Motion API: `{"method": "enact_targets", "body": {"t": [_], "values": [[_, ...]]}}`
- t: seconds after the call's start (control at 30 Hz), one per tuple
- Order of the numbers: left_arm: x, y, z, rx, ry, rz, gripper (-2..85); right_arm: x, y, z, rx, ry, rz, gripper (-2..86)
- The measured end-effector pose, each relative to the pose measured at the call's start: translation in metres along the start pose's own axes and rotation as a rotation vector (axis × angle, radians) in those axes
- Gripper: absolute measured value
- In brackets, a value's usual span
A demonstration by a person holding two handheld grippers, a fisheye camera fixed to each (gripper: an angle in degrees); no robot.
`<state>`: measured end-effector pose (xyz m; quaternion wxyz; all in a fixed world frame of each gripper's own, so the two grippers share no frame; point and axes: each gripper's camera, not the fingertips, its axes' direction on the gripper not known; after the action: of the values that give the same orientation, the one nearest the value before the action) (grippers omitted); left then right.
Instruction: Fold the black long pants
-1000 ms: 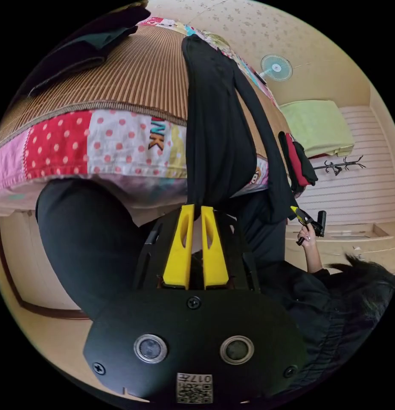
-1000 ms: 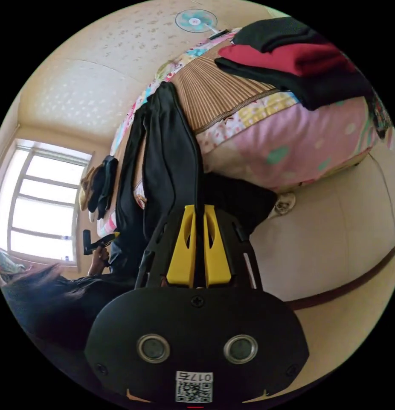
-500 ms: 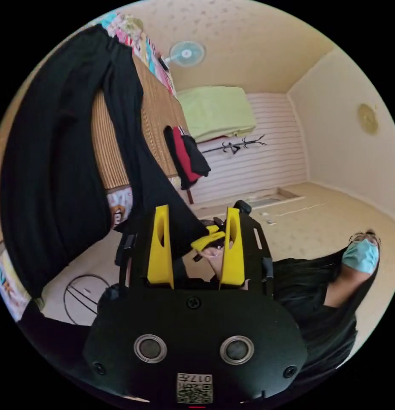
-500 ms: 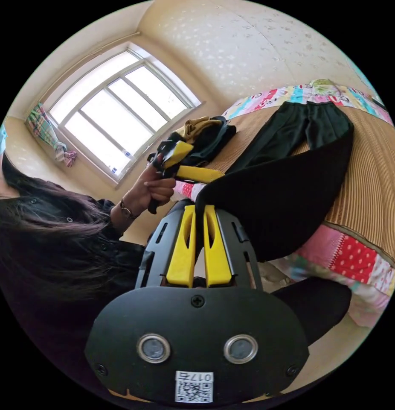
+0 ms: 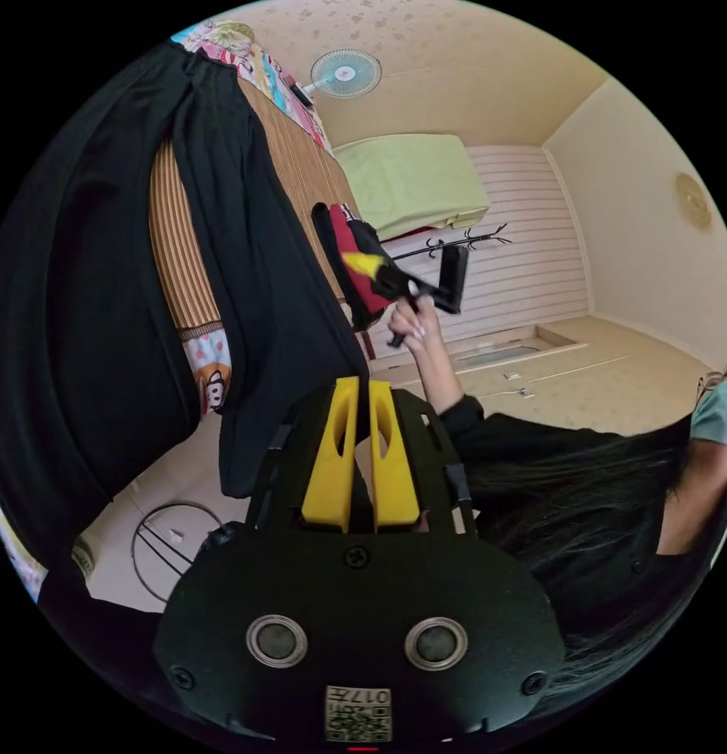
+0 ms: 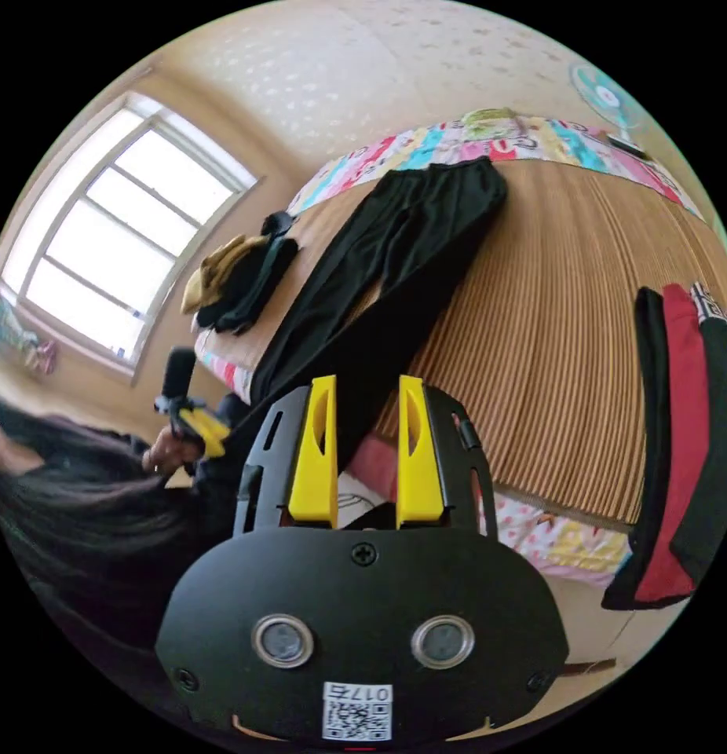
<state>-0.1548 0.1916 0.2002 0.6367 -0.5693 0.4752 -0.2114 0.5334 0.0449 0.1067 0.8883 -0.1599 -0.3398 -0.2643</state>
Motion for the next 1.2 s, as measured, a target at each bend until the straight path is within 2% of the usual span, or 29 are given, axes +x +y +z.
{"method": "enact_targets", "body": {"t": [0.07, 0.23, 0.3, 0.37, 0.5, 0.53, 0.6, 0.7, 0.8, 0.87, 0.93, 1.03, 1.2], "values": [[-0.005, 0.000, -0.009, 0.004, 0.014, 0.001, 1.0, 0.053, -0.075, 0.011, 0.105, -0.053, 0.083, 15.7], [-0.016, -0.004, -0.024, -0.005, 0.065, -0.005, 1.0, 0.144, -0.206, 0.080, 0.216, -0.034, 0.398, 15.1], [-0.020, -0.005, -0.029, -0.001, 0.091, -0.013, 0.9, 0.163, -0.238, 0.110, 0.186, -0.016, 0.485, 13.6], [-0.036, -0.001, -0.037, 0.045, 0.192, -0.077, 0.6, 0.168, -0.263, 0.136, 0.162, 0.142, 0.573, 5.3], [-0.043, 0.013, -0.058, 0.130, 0.222, -0.066, 0.2, 0.105, -0.299, 0.141, 0.310, 0.391, 0.465, 2.3], [-0.042, 0.019, -0.065, 0.150, 0.222, -0.055, 0.2, 0.066, -0.312, 0.145, 0.369, 0.481, 0.351, 1.9], [-0.043, 0.031, -0.077, 0.185, 0.259, -0.059, 0.3, 0.005, -0.332, 0.158, 0.420, 0.535, 0.193, 1.4], [-0.040, 0.057, -0.099, 0.283, 0.287, -0.064, 0.5, -0.073, -0.366, 0.185, 0.427, 0.418, 0.041, 1.2], [-0.036, 0.087, -0.118, 0.384, 0.205, -0.099, 1.1, -0.118, -0.398, 0.223, 0.376, 0.171, -0.040, 1.4], [-0.042, 0.106, -0.126, 0.415, 0.123, -0.162, 2.1, -0.130, -0.417, 0.265, 0.248, 0.024, -0.065, 2.2], [-0.054, 0.118, -0.127, 0.415, 0.058, -0.247, 3.8, -0.126, -0.420, 0.295, 0.112, -0.037, -0.010, 3.0], [-0.064, 0.136, -0.130, 0.426, -0.033, -0.345, 8.1, -0.126, -0.377, 0.300, 0.139, -0.095, -0.026, 4.6], [-0.049, 0.137, -0.140, 0.493, -0.129, -0.265, 7.6, -0.127, -0.250, 0.279, 0.101, -0.018, -0.070, 8.1]]}}
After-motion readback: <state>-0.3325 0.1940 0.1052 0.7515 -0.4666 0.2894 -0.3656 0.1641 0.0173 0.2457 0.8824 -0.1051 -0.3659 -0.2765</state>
